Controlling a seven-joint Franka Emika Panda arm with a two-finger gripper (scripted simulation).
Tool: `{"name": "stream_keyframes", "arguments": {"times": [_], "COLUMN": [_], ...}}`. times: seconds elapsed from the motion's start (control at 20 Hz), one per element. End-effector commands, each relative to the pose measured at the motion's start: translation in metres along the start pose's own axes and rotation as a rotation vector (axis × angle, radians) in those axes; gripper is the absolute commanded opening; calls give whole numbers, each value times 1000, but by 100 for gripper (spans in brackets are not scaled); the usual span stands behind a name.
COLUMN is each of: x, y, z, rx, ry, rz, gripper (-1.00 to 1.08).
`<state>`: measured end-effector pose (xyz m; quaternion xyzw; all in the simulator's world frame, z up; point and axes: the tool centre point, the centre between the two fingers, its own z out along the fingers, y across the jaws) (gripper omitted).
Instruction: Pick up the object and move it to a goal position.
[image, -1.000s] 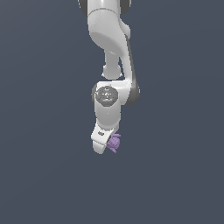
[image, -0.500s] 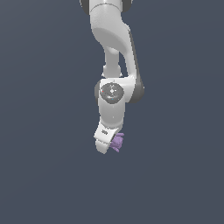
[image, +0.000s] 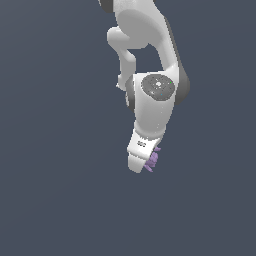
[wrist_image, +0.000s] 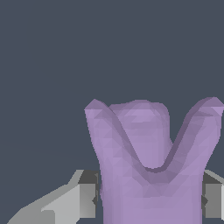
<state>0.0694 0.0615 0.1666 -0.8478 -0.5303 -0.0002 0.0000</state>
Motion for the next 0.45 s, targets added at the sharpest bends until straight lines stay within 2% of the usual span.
{"name": "stream_keyframes", "arguments": {"times": [0.0,0.4], "x": [12,26], "y": [-3,-4], "z": [-13,-27], "rx": [0,0], "ry": [0,0], "rz": [1,1], "gripper": [-100,-100]}}
